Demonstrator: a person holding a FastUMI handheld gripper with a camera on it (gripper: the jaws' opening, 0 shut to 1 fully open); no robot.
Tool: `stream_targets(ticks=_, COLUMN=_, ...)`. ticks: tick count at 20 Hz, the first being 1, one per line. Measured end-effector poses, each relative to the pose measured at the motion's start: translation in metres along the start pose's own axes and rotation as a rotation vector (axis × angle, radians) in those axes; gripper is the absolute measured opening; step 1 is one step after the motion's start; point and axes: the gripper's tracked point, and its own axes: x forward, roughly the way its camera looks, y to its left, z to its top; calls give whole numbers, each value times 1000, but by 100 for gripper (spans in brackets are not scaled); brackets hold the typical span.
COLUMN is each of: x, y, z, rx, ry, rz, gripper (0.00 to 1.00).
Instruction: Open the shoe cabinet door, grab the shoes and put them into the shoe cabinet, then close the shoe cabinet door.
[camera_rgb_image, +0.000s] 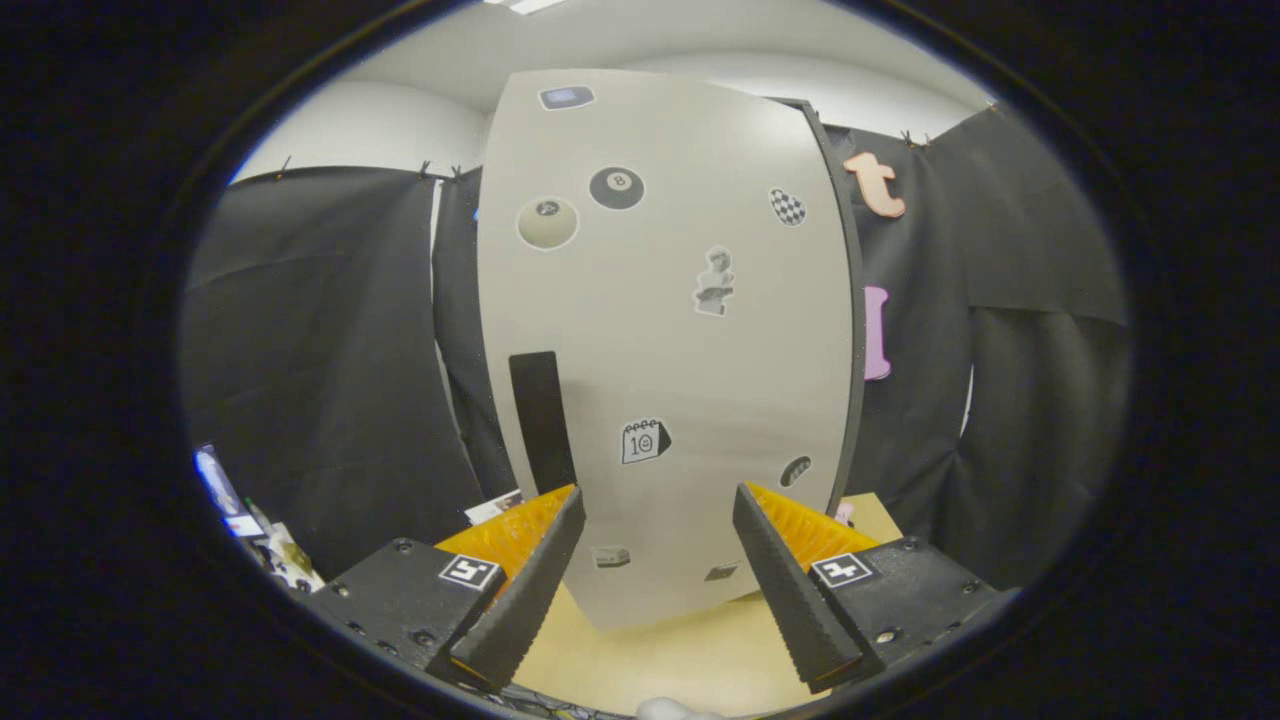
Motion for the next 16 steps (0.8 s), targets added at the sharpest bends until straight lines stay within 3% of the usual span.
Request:
stream_targets(ticks=5, x=-51, y=-12, z=-1, rx=-18, ry=-18, rz=-58, gripper=98)
stream_targets(ticks=10, x=-105, y=-34, z=-7, rx=4, ry=-44, rz=-174, gripper=98)
stream_targets(ticks=16, x=-149, y=-50, z=-18, rx=6, ry=-51, rz=-218, gripper=99)
